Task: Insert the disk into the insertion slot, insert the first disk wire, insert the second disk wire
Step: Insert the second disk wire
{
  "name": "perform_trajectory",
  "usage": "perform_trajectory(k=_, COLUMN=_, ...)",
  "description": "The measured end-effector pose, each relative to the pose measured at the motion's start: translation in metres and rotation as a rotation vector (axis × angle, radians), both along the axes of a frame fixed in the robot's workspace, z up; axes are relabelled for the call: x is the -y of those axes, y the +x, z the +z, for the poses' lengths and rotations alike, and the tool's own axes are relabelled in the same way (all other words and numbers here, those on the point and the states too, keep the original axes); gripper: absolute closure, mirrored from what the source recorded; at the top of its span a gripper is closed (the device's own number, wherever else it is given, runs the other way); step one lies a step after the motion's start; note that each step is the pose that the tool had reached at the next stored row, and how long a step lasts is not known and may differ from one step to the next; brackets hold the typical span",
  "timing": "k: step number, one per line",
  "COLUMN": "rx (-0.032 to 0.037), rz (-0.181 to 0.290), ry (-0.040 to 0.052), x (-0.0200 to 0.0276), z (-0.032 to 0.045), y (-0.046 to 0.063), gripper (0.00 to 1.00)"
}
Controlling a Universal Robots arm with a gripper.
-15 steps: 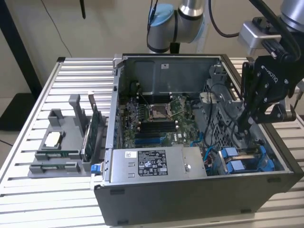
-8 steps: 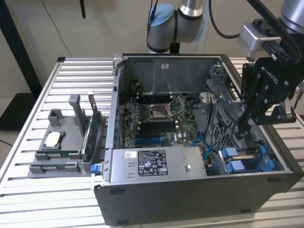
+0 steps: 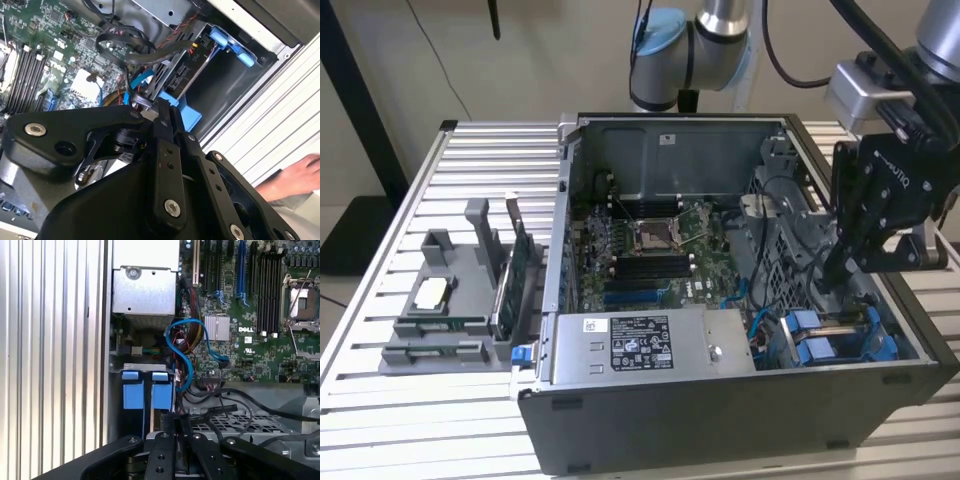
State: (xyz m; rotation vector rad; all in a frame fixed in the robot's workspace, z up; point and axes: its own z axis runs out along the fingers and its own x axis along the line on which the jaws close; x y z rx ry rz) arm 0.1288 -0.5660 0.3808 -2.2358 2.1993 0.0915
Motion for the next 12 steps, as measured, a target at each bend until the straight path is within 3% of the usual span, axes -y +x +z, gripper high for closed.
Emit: perform_trajectory(k=12, rx=-0.0001, rz=0.000, ry=0.0047, x=0.0152, z=-0.0084, y=0.006, gripper=0.84)
